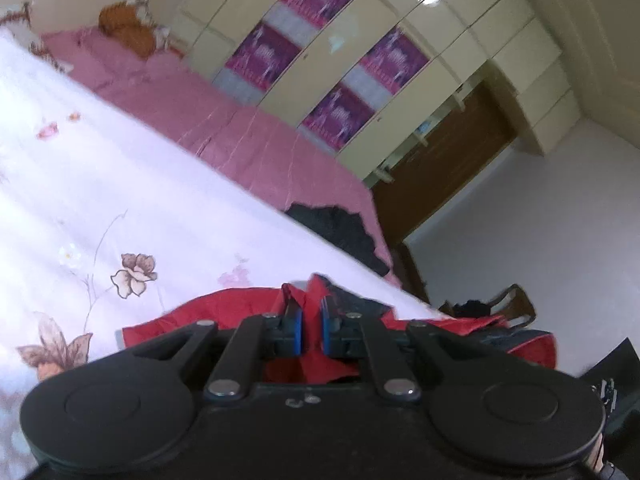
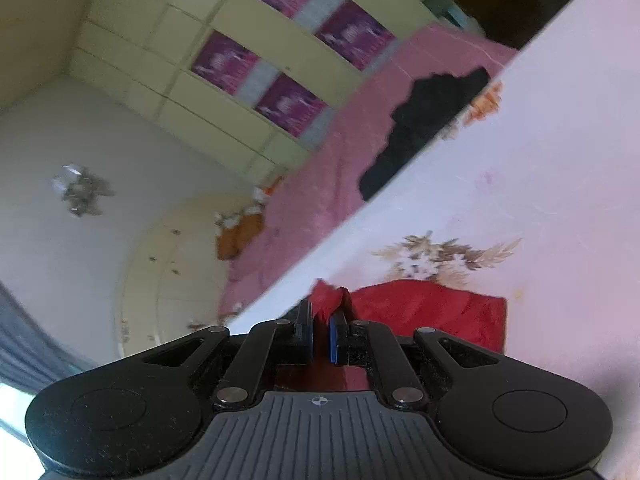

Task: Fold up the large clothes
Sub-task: 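Grasp the jacket hem with both tools and lift it toward the collar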

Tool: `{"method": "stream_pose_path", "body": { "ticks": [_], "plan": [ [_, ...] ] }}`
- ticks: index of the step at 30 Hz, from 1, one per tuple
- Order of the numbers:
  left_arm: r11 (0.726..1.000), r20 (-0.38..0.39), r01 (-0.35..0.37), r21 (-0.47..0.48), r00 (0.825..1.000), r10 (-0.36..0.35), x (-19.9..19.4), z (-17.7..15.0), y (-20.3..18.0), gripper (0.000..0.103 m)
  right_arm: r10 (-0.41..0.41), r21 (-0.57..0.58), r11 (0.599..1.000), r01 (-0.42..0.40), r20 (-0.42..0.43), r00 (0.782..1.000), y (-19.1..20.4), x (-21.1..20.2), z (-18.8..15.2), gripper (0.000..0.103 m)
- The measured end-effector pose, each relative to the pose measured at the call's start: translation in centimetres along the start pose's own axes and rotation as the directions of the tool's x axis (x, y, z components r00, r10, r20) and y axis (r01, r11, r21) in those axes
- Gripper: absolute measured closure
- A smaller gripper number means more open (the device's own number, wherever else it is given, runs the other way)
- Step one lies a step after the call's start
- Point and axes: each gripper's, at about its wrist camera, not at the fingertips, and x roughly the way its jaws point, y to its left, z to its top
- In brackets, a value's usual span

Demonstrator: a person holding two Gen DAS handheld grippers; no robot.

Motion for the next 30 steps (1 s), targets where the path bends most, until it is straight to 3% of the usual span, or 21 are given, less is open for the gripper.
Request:
{"method": "stream_pose_path", "body": {
  "ticks": [2,5,7,8,9,14,16,19,20,21,22,24,25,26,30],
  "plan": [
    [1.000,-0.022,0.009,-0.009,1.000,-0.009,1.7,0.5,1.3,0.092,-0.034,0.008,0.999,0.034,-0.020,0.999,-1.2,1.7,0.1,0.096],
    [0.999,-0.025,0.005,-0.049,1.000,-0.006,3.4,1.0,2.8,0.072,-0.083,-0.013,0.996,0.083,-0.017,0.996,-1.9,3.2,0.1,0.092],
    [0.997,-0.003,0.000,-0.072,1.000,0.000,3.9,1.1,3.4,0.034,-0.110,-0.035,0.993,0.110,-0.002,0.994,-1.9,3.8,0.0,0.057],
    [0.997,0.020,-0.019,-0.073,1.000,0.020,3.8,1.1,3.6,0.004,-0.127,-0.056,0.990,0.128,0.029,0.992,-1.8,3.9,-0.1,0.025],
    [0.997,0.044,-0.021,-0.071,0.999,0.024,3.7,1.1,3.8,0.002,-0.145,-0.083,0.985,0.149,0.056,0.988,-1.5,3.9,-0.2,0.019],
    [0.998,-0.032,-0.028,-0.059,0.999,0.026,5.4,1.8,5.1,0.013,-0.198,-0.186,0.963,0.196,0.009,0.980,-1.5,6.1,-0.5,0.021],
    [0.997,-0.097,-0.064,-0.037,0.993,0.060,6.8,1.9,5.7,0.017,-0.233,-0.228,0.948,0.222,-0.024,0.972,-1.8,7.6,-0.8,0.032],
    [0.994,-0.178,-0.111,0.018,0.978,0.112,8.9,2.1,5.8,0.034,-0.294,-0.287,0.919,0.269,-0.048,0.955,-2.2,9.9,-1.2,0.034],
    [0.993,-0.200,-0.112,0.029,0.973,0.115,9.4,2.0,5.9,0.047,-0.316,-0.302,0.910,0.285,-0.058,0.947,-2.4,10.7,-1.4,0.034],
    [0.994,-0.219,-0.104,0.043,0.969,0.111,10.0,2.0,5.9,0.060,-0.333,-0.312,0.903,0.296,-0.069,0.940,-2.6,11.4,-1.5,0.041],
    [0.993,-0.222,-0.105,0.061,0.968,0.116,10.3,1.9,5.8,0.065,-0.345,-0.321,0.897,0.304,-0.080,0.935,-2.7,11.8,-1.5,0.050],
    [0.991,-0.202,-0.097,0.090,0.973,0.113,10.3,1.9,5.4,0.088,-0.347,-0.348,0.890,0.296,-0.094,0.933,-2.8,12.6,-1.6,0.084],
    [0.991,-0.184,-0.091,0.095,0.977,0.108,10.1,2.0,5.1,0.091,-0.345,-0.372,0.881,0.292,-0.085,0.935,-2.4,12.5,-1.6,0.090],
    [0.990,-0.147,-0.088,0.110,0.984,0.104,9.4,2.0,4.6,0.094,-0.342,-0.402,0.868,0.292,-0.057,0.938,-1.9,12.2,-1.7,0.096],
    [0.984,-0.017,-0.063,0.167,0.998,0.066,8.1,2.7,3.1,0.096,-0.309,-0.480,0.823,0.305,0.072,0.948,0.0,11.1,-1.8,0.096]
  ]
}}
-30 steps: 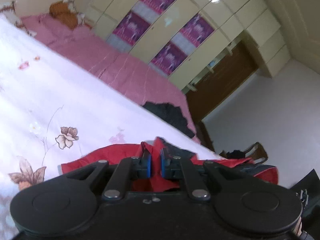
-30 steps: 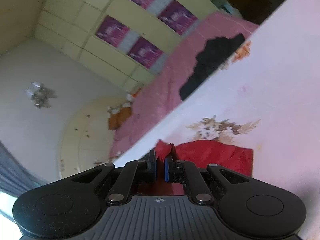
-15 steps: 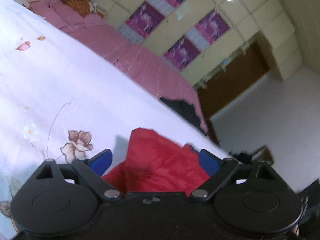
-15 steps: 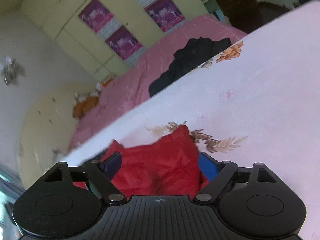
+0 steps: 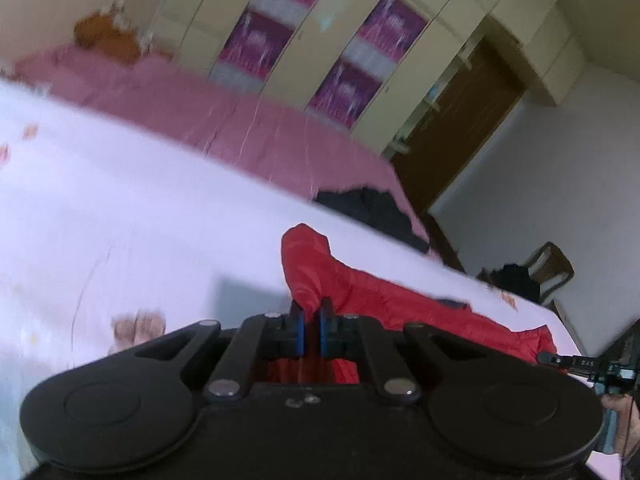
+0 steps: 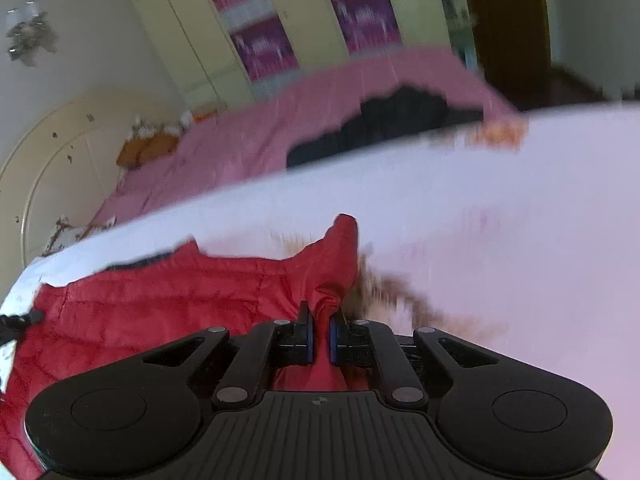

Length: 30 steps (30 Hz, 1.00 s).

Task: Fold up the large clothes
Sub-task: 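Grasp the jacket hem with both tools and lift it toward the collar, then lay the hem over the jacket body and open both tools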

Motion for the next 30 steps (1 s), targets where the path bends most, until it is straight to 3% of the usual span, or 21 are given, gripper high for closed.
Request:
{"method": "stream_pose_path", "body": {
  "ticks": [3,7,10,14,16,17,18,19,20,21,25,27,30],
  "plan": [
    [0.998,-0.013,-0.050,0.031,0.999,0.050,1.2,0.0,-0.6,0.096,-0.028,-0.012,1.000,0.028,0.013,1.000,0.4,0.5,0.1,0.096],
    [0.992,-0.104,-0.117,0.049,0.987,0.121,2.9,-1.1,0.0,0.096,-0.091,-0.017,0.996,0.090,-0.125,0.988,-0.5,3.8,-1.5,0.096],
    [0.992,-0.131,-0.124,0.009,0.984,0.124,3.1,-1.8,1.0,0.096,-0.066,0.047,0.996,0.072,-0.123,0.990,-1.5,4.1,-2.1,0.097],
    [0.993,-0.137,-0.119,-0.002,0.984,0.118,2.6,-1.6,1.3,0.096,-0.069,0.038,0.997,0.074,-0.124,0.990,-1.3,4.2,-2.2,0.097],
    [0.992,-0.143,-0.127,0.017,0.981,0.128,2.5,-1.3,1.0,0.091,-0.065,0.058,0.996,0.073,-0.131,0.989,-1.4,4.1,-2.0,0.096],
    [0.989,-0.134,-0.145,0.027,0.980,0.147,2.5,-1.1,0.6,0.080,-0.069,0.070,0.994,0.080,-0.139,0.988,-1.3,4.0,-1.8,0.095],
    [0.981,-0.107,-0.188,0.041,0.976,0.192,2.0,-0.8,0.2,0.060,-0.077,0.074,0.993,0.089,-0.149,0.986,-1.1,3.6,-1.2,0.074],
    [0.969,-0.057,-0.241,0.059,0.968,0.244,0.9,-0.6,-0.4,0.051,-0.101,0.057,0.992,0.110,-0.141,0.985,-0.7,2.9,-0.6,0.054],
    [0.963,0.004,-0.261,0.064,0.965,0.262,-0.5,-0.5,-1.0,0.036,-0.136,0.029,0.990,0.139,-0.092,0.986,0.0,1.8,-0.3,0.019],
    [0.966,0.048,-0.251,0.059,0.968,0.248,-1.9,-0.5,-1.6,0.024,-0.153,-0.008,0.988,0.153,-0.034,0.988,0.8,0.6,-0.3,0.016],
    [0.990,0.078,-0.128,0.064,0.989,0.123,-5.8,-1.5,-5.6,0.025,-0.103,-0.124,0.987,0.100,-0.018,0.995,4.9,-2.4,-1.4,0.018],
    [0.990,0.063,-0.072,0.122,0.996,0.064,-6.5,-3.2,-8.6,0.029,-0.023,-0.179,0.984,0.019,-0.022,0.999,7.6,-3.2,-2.9,0.034],
    [0.969,0.023,-0.058,0.241,0.998,0.055,-7.1,-7.3,-13.5,0.038,0.033,-0.222,0.974,-0.040,-0.035,0.999,11.6,-4.2,-5.4,0.049]
  ]
}}
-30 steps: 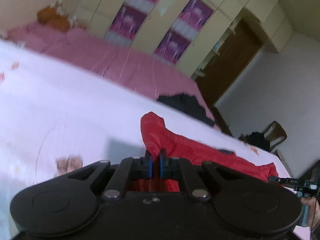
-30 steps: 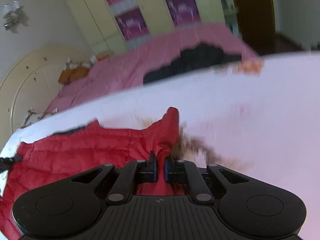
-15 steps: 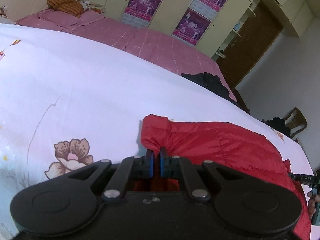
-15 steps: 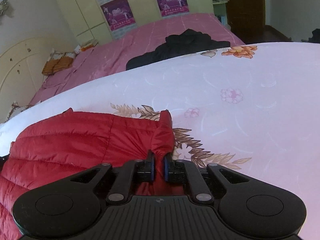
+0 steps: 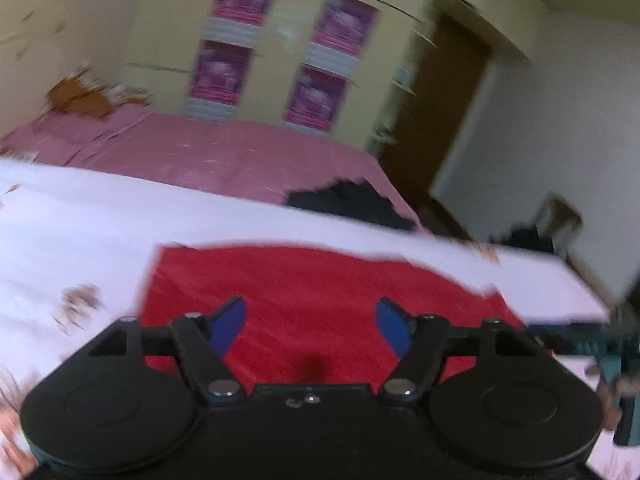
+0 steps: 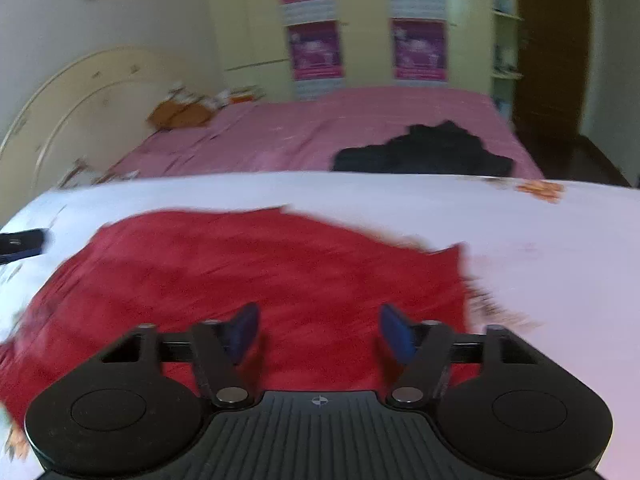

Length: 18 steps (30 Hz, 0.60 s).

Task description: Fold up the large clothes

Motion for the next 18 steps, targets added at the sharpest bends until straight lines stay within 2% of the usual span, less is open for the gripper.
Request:
{"method": "stream_pose_path", "body": {
  "ticks": [2,3,4,6,8,11,14,16,18],
  "plan": [
    [0.998,0.016,-0.006,0.062,1.000,0.005,-1.7,-2.7,-2.9,0.037,0.034,-0.008,0.999,-0.033,0.038,0.999,2.2,-1.8,-1.6,0.049],
    [0.996,0.014,-0.010,0.090,1.000,0.008,-2.3,-4.1,-3.8,0.033,0.037,-0.028,0.999,-0.035,0.059,0.998,3.1,-2.7,-2.8,0.049],
    [0.991,0.005,-0.032,0.127,0.999,0.032,-2.7,-5.4,-4.6,0.033,0.019,-0.049,0.999,-0.016,0.060,0.998,3.7,-3.1,-3.8,0.049],
    [0.976,-0.037,-0.070,0.206,0.996,0.079,-2.2,-7.7,-5.7,0.030,-0.035,-0.099,0.994,0.037,0.015,0.999,4.4,-2.5,-6.0,0.049],
    [0.966,-0.055,-0.089,0.243,0.993,0.105,-1.4,-9.2,-5.7,0.029,-0.112,-0.129,0.986,0.104,-0.057,0.992,3.7,-0.6,-7.7,0.049],
    [0.978,-0.076,-0.086,0.191,0.992,0.102,-0.8,-9.7,-4.3,0.029,-0.069,-0.087,0.994,0.063,-0.074,0.995,2.1,0.4,-8.3,0.050],
    [0.973,-0.085,-0.105,0.207,0.988,0.125,-0.7,-9.5,-4.5,0.028,-0.076,-0.099,0.993,0.068,-0.073,0.994,2.3,0.8,-8.2,0.050],
    [0.972,-0.093,-0.128,0.197,0.984,0.149,-1.8,-8.9,-4.9,0.033,-0.073,-0.072,0.995,0.068,-0.076,0.994,1.9,0.0,-8.1,0.050],
    [0.965,-0.081,-0.178,0.193,0.977,0.197,-3.3,-7.8,-5.1,0.037,-0.126,-0.061,0.990,0.123,-0.046,0.991,2.1,-2.6,-7.7,0.049]
  ]
}}
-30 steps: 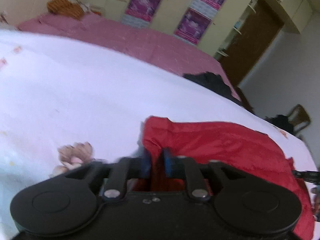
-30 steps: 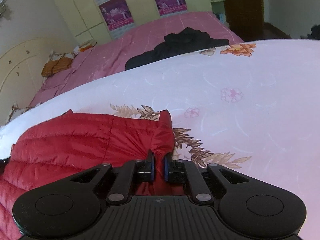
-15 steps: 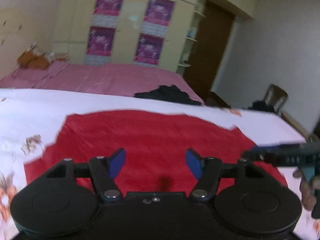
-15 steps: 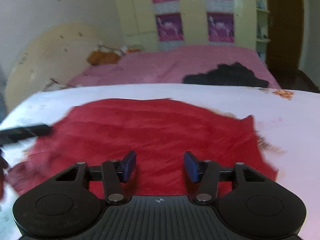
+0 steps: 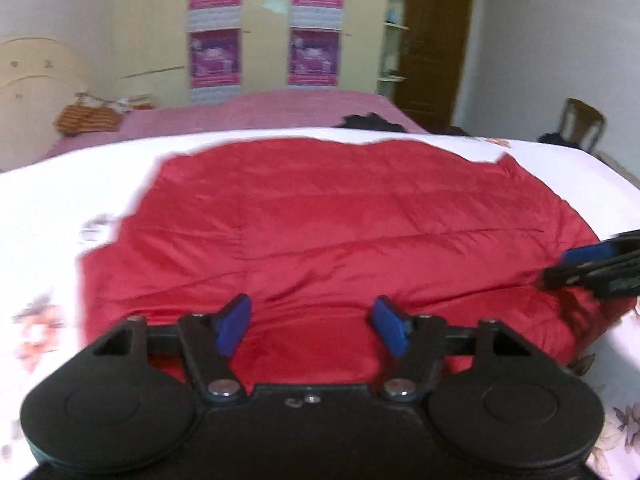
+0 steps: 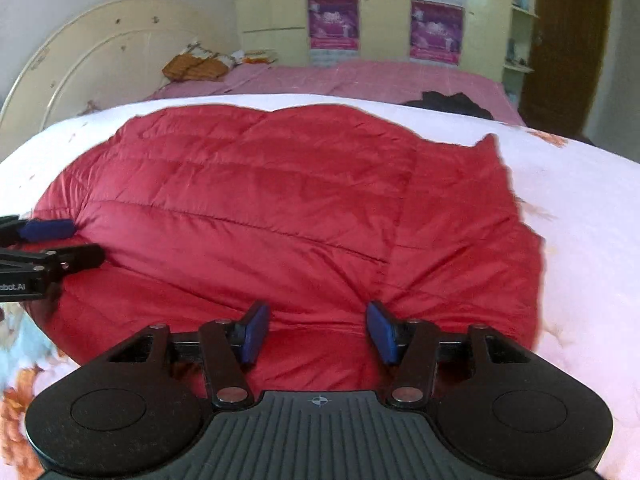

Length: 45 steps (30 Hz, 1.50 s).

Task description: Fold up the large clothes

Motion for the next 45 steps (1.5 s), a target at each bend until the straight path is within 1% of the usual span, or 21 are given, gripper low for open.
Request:
{"method": "stream_pose_path", "body": {
  "ticks": [2,5,9,16,19,20,21,22,23,24,26,29,30,31,32,33,34,35,36,39,45],
  "plan": [
    [1.000,0.028,-0.029,0.002,0.999,0.029,-1.9,0.5,0.8,0.035,0.027,0.017,0.999,-0.028,0.062,0.998,-0.4,-2.9,-0.3,0.049],
    [0.997,-0.008,-0.073,-0.022,0.997,0.073,-3.1,-0.4,1.5,0.037,0.007,0.022,1.000,-0.009,0.059,0.998,-1.1,-4.7,-1.6,0.049],
    [0.994,-0.062,-0.090,-0.055,0.994,0.087,-2.3,-2.4,2.6,0.036,-0.036,0.063,0.997,0.039,-0.046,0.998,-2.5,-2.5,-3.8,0.050],
    [0.992,-0.057,-0.114,-0.049,0.992,0.111,-1.6,-3.0,2.1,0.036,-0.039,0.108,0.993,0.042,-0.030,0.999,-2.7,-1.9,-4.4,0.050],
    [0.991,-0.081,-0.125,-0.041,0.989,0.122,-1.8,-2.7,2.0,0.035,-0.033,0.175,0.984,0.036,-0.019,0.999,-3.4,-3.1,-4.9,0.049],
    [0.990,-0.092,-0.138,-0.025,0.987,0.135,-1.9,-2.5,1.8,0.032,-0.031,0.201,0.979,0.032,-0.009,0.999,-3.7,-3.9,-5.1,0.049],
    [0.986,-0.093,-0.167,-0.004,0.982,0.166,-2.4,-2.3,1.5,0.024,-0.024,0.227,0.974,0.024,-0.003,1.000,-4.3,-4.6,-5.6,0.049],
    [0.979,-0.083,-0.202,0.011,0.976,0.202,-3.0,-2.1,1.2,0.016,-0.016,0.260,0.966,0.015,0.002,1.000,-4.8,-5.4,-6.1,0.049],
    [0.970,-0.071,-0.241,0.021,0.968,0.242,-3.6,-2.2,1.0,0.000,-0.006,0.297,0.955,0.004,0.007,1.000,-5.2,-6.0,-6.5,0.048],
    [0.963,-0.055,-0.268,0.021,0.962,0.269,-4.5,-2.4,1.0,0.000,0.005,0.341,0.940,-0.010,0.015,1.000,-5.8,-6.7,-6.9,0.037],
    [0.967,-0.049,-0.252,-0.034,0.967,0.250,-5.9,-2.9,1.6,0.000,0.029,0.440,0.897,-0.043,0.037,0.999,-7.0,-8.1,-8.3,0.022],
    [0.960,-0.044,-0.147,-0.240,0.989,0.141,-7.6,-4.3,3.7,0.005,0.062,0.556,0.827,-0.084,0.058,0.996,-8.0,-9.0,-10.0,0.023],
    [0.936,-0.031,-0.080,-0.344,0.997,0.074,-7.8,-5.0,4.7,0.012,0.076,0.602,0.791,-0.106,0.074,0.994,-8.4,-9.1,-10.6,0.023],
    [0.888,-0.018,-0.016,-0.460,1.000,0.009,-7.7,-5.9,5.9,0.016,0.090,0.643,0.755,-0.129,0.094,0.992,-8.8,-9.3,-11.1,0.023],
    [0.830,-0.004,0.031,-0.558,0.999,-0.040,-7.4,-6.8,7.0,0.024,0.105,0.685,0.711,-0.158,0.119,0.987,-9.2,-9.3,-11.5,0.023],
    [0.749,0.017,0.078,-0.659,0.996,-0.088,-7.0,-7.9,8.1,0.028,0.114,0.719,0.671,-0.180,0.140,0.984,-9.6,-9.3,-11.9,0.023],
    [0.692,0.034,0.098,-0.715,0.994,-0.106,-6.7,-8.5,8.7,0.029,0.120,0.741,0.641,-0.198,0.158,0.980,-9.7,-9.3,-12.1,0.026],
    [0.642,0.068,0.123,-0.756,0.992,-0.110,-6.5,-9.1,9.2,0.029,0.133,0.755,0.619,-0.216,0.170,0.976,-10.0,-9.4,-12.2,0.034],
    [0.611,0.096,0.144,-0.779,0.989,-0.111,-6.5,-9.3,9.6,0.030,0.146,0.767,0.599,-0.230,0.178,0.973,-10.1,-9.2,-12.1,0.039],
    [0.571,0.122,0.168,-0.804,0.986,-0.117,-5.6,-9.1,10.3,0.035,0.170,0.787,0.562,-0.254,0.191,0.967,-10.1,-8.4,-11.8,0.040],
    [0.561,0.133,0.172,-0.810,0.985,-0.110,-3.3,-8.0,11.7,0.049,0.156,0.806,0.527,-0.271,0.222,0.962,-9.9,-5.7,-10.5,0.041]
  ]
}}
